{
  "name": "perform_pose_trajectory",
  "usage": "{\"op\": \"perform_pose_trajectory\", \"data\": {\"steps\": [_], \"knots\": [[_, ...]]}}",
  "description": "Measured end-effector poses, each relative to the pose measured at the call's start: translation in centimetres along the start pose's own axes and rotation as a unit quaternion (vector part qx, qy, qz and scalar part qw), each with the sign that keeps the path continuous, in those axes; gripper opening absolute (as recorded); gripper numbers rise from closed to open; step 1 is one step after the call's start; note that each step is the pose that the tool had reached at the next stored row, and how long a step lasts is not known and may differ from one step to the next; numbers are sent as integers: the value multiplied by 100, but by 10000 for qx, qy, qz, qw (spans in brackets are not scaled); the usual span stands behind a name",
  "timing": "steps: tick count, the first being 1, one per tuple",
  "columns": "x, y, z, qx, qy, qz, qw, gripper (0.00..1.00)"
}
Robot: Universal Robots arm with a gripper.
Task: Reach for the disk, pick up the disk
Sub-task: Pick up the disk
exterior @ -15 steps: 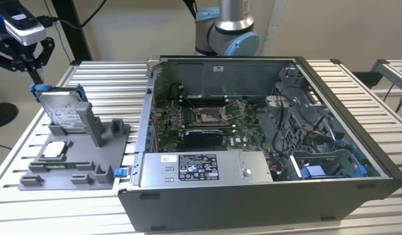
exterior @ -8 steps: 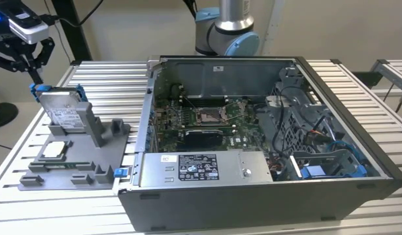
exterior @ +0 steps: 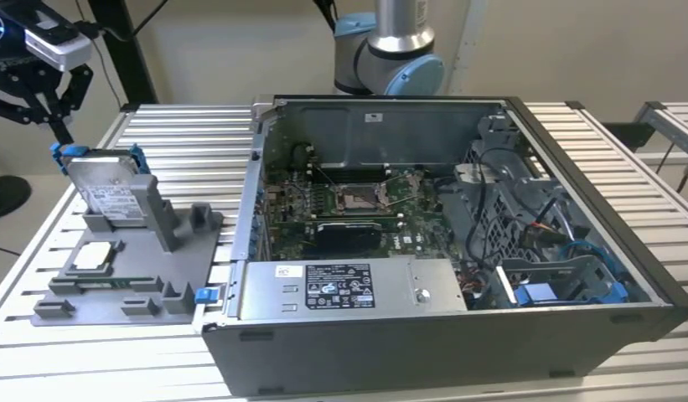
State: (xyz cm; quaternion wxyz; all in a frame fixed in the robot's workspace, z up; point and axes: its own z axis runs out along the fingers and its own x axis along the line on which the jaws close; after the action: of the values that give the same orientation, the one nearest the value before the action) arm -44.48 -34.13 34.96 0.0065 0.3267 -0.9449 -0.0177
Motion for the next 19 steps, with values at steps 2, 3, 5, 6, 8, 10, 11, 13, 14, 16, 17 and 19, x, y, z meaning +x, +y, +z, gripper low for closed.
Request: {"op": "perform_pose_trajectory", "data": {"steps": [2, 3, 5, 6, 8, 10, 11, 13, 14, 16, 17, 19], "knots": [[0, 0, 0, 0, 2, -31, 10000, 0], [0, 1, 0, 0, 2, -31, 10000, 0], [0, 1, 0, 0, 2, -32, 10000, 0], [0, 1, 0, 0, 1, -32, 10000, 0], [0, 1, 0, 0, 2, -32, 10000, 0], [0, 1, 0, 0, 2, -40, 10000, 0], [0, 1, 0, 0, 3, -54, 10000, 0], [0, 0, 0, 0, 5, -125, 9999, 0], [0, 0, 0, 0, 7, -173, 9999, 0], [0, 0, 0, 0, 12, -302, 9995, 0], [0, 0, 0, 0, 15, -371, 9993, 0], [0, 0, 0, 1, 20, -531, 9986, 0]]}}
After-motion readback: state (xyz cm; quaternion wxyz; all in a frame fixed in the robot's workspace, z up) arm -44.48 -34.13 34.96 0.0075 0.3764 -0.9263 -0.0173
